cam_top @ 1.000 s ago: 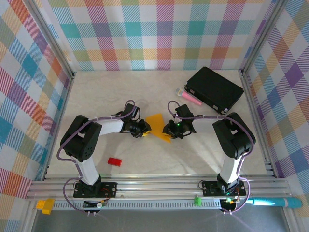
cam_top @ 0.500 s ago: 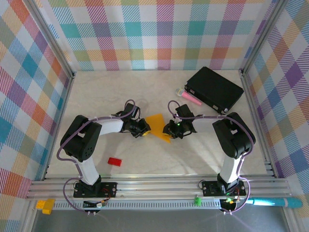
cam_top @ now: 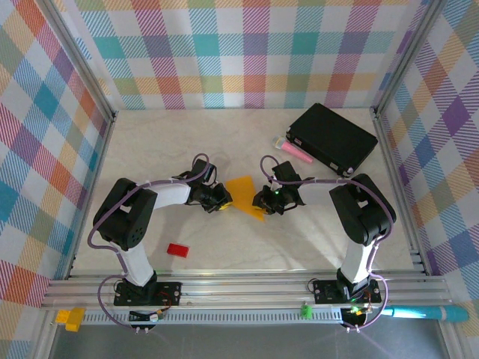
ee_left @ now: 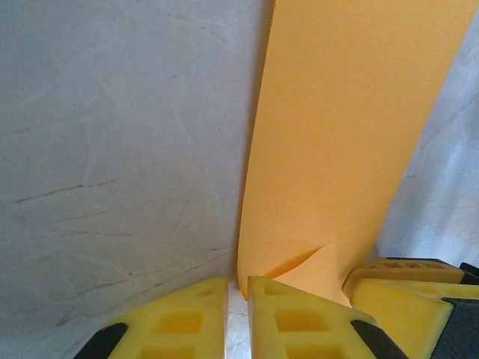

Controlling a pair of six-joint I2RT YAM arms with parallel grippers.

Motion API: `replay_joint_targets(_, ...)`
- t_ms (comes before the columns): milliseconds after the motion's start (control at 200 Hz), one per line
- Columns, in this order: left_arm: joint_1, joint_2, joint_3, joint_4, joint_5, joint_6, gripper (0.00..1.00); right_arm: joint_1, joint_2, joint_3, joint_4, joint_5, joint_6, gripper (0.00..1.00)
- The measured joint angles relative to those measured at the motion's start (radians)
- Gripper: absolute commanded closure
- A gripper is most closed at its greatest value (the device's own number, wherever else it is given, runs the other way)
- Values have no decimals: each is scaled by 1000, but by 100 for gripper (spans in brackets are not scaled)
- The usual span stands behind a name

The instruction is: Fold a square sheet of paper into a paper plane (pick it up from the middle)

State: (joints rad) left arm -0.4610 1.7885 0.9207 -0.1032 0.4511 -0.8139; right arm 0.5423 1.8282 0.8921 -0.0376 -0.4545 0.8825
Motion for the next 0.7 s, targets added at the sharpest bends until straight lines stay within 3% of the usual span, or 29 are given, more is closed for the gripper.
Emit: replay_joint_targets(700, 0, 0, 0, 32, 14, -6, 82, -1, 3, 0, 0, -3, 0, 79)
